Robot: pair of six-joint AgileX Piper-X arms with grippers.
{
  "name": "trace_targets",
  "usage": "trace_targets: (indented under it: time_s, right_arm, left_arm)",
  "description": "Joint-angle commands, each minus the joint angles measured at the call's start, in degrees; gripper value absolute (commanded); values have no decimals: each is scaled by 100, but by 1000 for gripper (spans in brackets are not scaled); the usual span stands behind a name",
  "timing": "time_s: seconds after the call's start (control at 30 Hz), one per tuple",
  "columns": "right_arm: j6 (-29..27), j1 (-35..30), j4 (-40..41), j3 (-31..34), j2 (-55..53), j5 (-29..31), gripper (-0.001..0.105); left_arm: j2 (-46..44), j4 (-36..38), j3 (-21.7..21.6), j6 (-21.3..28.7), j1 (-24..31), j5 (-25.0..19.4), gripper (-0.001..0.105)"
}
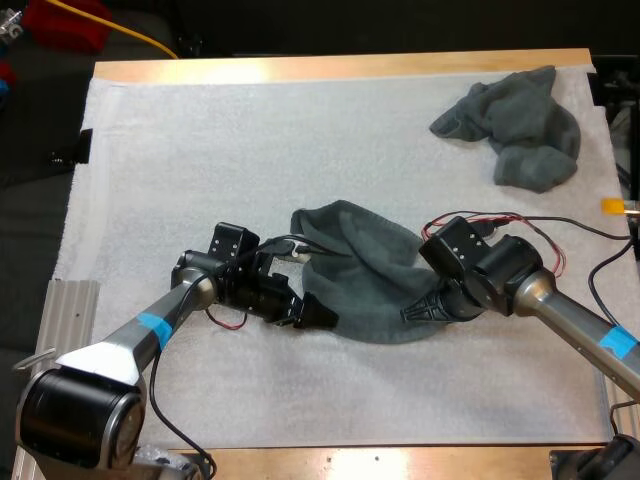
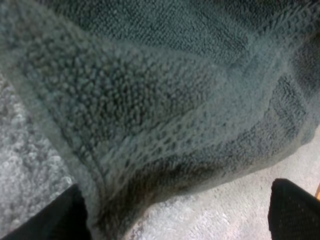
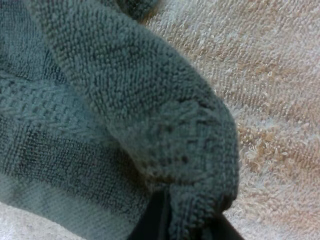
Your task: Pick towel from pile, fold and stack
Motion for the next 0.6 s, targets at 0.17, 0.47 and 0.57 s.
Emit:
trace_targets:
  time_s: [0.17, 0.47, 0.57]
  right_arm:
    - [-45, -6, 53, -11, -54, 45, 1]
    - [-5, -6, 39, -11, -54, 45, 8]
    - [-5, -6, -43, -11, -54, -13, 1]
  left_arm:
    - [11, -20, 7, -114, -30, 80, 34]
    - [-21, 400, 7, -82, -30, 80, 0]
    - [-232, 567, 7, 87, -30, 80, 0]
